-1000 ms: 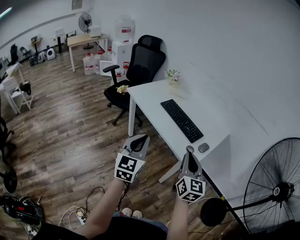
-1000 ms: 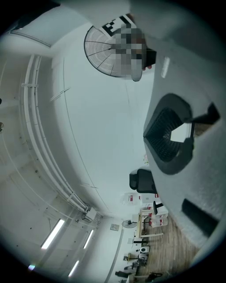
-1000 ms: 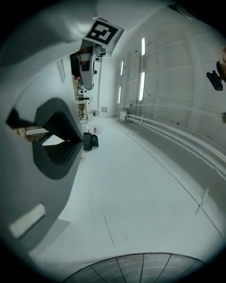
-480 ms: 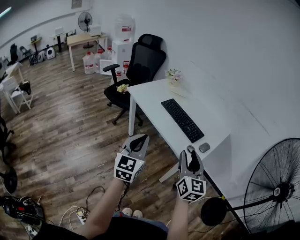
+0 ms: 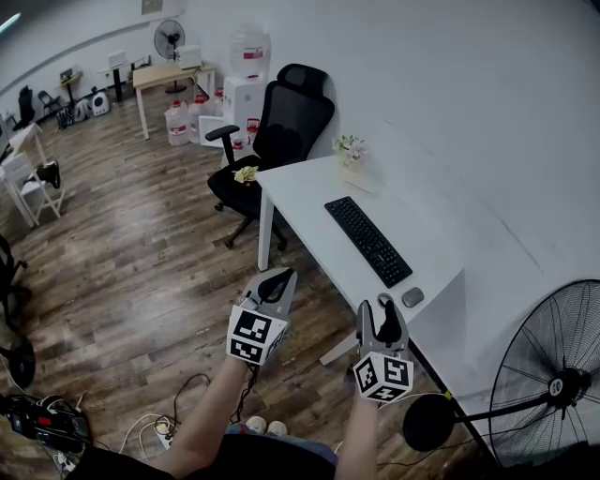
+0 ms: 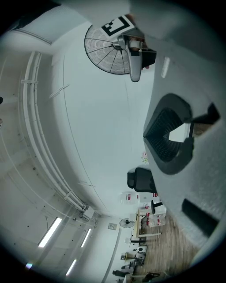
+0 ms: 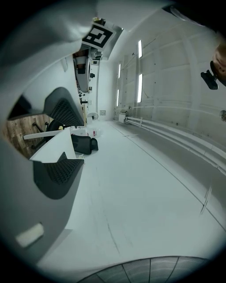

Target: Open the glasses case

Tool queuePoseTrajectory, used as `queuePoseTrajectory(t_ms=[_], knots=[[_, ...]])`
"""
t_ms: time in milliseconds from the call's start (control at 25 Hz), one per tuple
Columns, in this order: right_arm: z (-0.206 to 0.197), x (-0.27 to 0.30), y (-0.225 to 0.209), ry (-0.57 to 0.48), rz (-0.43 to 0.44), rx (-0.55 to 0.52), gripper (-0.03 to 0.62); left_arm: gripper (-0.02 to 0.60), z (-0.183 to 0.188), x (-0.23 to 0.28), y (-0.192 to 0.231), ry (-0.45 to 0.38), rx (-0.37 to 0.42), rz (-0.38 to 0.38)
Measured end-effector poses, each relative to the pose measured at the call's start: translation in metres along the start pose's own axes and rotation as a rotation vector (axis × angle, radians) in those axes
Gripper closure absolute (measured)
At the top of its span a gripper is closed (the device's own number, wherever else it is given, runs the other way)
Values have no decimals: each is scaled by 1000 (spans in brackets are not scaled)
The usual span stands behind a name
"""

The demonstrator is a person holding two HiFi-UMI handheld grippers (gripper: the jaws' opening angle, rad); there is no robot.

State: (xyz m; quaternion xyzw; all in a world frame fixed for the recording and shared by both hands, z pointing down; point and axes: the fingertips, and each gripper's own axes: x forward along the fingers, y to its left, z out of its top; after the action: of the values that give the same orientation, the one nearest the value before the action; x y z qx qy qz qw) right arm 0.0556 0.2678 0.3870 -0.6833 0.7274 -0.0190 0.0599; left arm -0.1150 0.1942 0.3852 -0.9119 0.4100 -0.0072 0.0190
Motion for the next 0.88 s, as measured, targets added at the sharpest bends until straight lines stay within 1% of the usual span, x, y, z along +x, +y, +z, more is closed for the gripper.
queuePoseTrajectory(t_ms=[320,560,720,880], knots=[[-5,25,-5,-4,-36,-6,365,574,-3,15,25,-4,13,-17],[-10,51,-14,4,-48,-12,364,574,-10,31,50,-3,0,-2],[-11,83,-30,-5,-50,-19,364,574,-16,59,70,-4,-3,13],[-11,134,-59,-27,-51,-21,364,574,-26,107,90,-2,4,24]])
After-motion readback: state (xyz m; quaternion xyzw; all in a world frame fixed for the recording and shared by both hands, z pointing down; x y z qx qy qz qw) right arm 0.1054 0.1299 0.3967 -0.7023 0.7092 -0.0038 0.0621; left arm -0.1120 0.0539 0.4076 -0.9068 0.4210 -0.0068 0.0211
